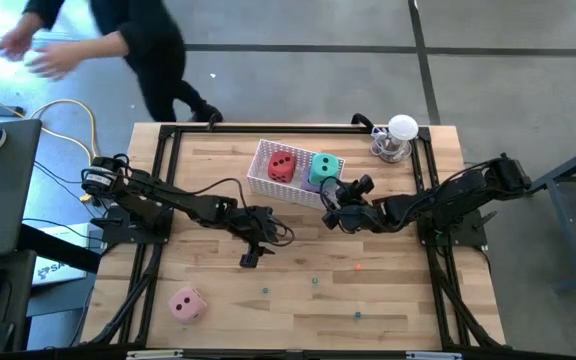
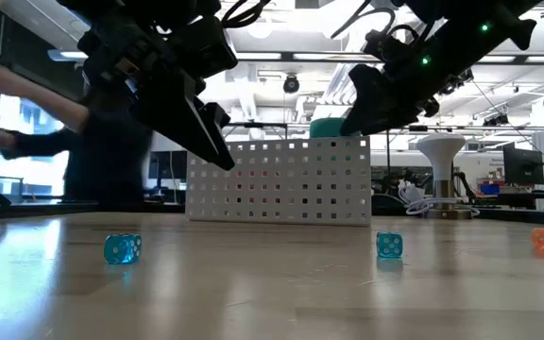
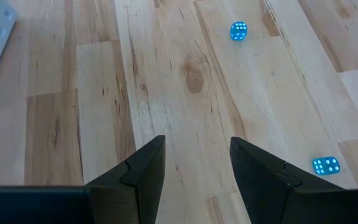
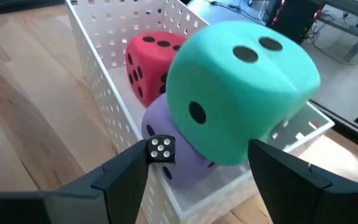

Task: Pick & Place Dice
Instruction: Put the small black die into the white bin, then put the small light blue die into the white bin

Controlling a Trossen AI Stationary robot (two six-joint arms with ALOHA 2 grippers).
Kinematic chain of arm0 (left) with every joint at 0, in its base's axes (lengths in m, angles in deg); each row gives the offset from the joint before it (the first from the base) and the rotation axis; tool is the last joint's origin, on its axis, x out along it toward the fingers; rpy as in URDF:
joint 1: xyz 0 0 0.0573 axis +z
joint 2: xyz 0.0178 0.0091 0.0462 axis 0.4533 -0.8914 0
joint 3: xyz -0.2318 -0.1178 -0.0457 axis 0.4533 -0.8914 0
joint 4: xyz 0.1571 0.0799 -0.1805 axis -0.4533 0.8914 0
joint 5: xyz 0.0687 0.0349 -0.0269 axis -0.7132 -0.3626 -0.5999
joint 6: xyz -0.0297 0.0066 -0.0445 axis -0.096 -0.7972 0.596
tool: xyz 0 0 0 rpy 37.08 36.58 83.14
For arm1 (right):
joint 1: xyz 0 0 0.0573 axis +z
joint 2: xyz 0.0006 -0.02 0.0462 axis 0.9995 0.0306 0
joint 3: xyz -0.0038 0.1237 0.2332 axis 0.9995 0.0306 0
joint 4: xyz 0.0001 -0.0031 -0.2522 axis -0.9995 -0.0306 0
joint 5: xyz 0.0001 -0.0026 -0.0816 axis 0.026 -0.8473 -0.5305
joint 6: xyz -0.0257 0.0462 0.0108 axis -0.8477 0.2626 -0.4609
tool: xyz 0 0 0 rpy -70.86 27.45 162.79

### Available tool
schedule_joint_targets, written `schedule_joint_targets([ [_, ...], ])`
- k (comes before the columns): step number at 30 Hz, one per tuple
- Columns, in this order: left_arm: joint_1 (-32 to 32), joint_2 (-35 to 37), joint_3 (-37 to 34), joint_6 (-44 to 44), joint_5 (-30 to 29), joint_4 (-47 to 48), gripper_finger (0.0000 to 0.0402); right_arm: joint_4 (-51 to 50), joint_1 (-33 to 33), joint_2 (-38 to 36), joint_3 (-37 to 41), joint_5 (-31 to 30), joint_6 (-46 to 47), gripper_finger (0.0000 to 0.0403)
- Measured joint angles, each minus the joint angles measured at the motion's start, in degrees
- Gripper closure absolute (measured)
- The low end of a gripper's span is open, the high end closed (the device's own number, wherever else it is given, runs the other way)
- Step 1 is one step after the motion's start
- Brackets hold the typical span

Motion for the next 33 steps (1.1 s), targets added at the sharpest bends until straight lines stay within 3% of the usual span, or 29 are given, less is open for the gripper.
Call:
schedule_joint_targets([
  [23,0.00,0.00,-0.02,0.35,0.03,0.00,0.0226,-1.89,-0.74,-0.04,-0.04,2.61,2.75,0.0140],
  [33,0.00,0.00,-0.02,0.34,0.02,0.00,0.0226,2.33,1.67,0.11,0.10,2.45,-4.34,0.0140],
])
